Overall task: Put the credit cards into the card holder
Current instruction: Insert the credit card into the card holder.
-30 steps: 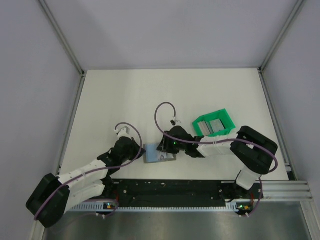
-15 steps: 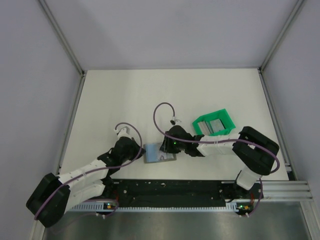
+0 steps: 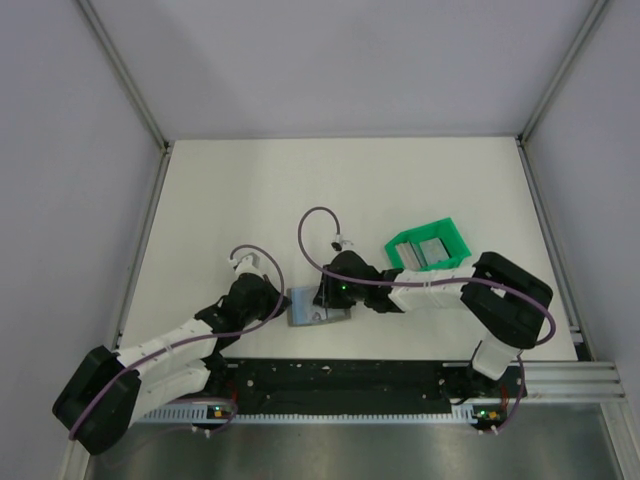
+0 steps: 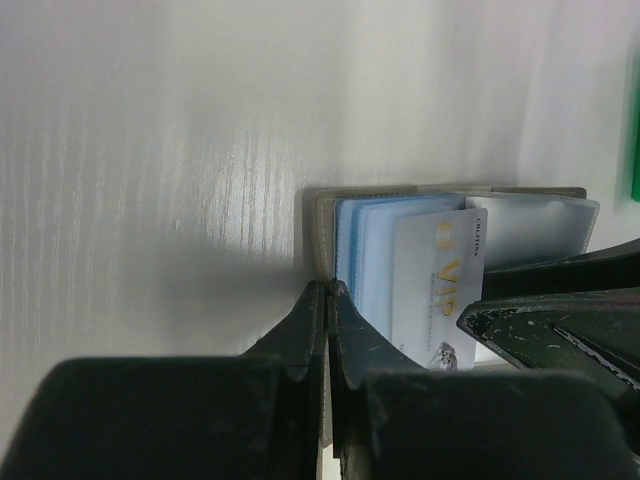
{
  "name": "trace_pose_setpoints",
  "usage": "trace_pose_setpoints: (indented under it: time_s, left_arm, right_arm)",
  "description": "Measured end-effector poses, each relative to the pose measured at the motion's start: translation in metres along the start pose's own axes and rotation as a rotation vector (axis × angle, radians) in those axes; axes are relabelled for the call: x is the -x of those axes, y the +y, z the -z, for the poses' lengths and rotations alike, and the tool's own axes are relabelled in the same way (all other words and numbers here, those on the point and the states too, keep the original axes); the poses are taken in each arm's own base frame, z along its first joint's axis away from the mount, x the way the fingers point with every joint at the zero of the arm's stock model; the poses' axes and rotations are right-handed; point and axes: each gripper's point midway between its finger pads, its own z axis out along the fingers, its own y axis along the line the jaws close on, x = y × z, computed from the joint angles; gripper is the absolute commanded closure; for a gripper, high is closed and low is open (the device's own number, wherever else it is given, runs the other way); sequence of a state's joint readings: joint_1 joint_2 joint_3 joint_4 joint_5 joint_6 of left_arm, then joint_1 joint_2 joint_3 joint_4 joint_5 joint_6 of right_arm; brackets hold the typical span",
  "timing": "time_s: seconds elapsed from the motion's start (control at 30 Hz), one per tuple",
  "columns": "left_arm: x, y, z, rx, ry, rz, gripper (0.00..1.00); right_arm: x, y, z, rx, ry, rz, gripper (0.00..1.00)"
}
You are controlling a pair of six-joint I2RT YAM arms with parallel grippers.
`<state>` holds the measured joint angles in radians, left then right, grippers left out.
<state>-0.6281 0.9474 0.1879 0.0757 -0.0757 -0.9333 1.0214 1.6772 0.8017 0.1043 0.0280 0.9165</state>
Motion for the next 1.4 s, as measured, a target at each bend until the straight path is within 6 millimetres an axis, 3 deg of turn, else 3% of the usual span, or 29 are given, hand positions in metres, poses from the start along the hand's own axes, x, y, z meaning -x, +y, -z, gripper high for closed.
trace_pose_setpoints:
  time_s: [1.2,1.4]
  left_arm:
    - [0.000,0.001,0.000,0.002,-0.001,-0.001,1.00]
    - [0.001,0.001,0.000,0.006,-0.006,0.000,1.00]
  right_arm:
    - [-0.013,0.023,-0.010,0.075,0.124,0.062,0.65]
    - [-0.010,0.021,-0.011,0.037,0.128,0.070,0.60]
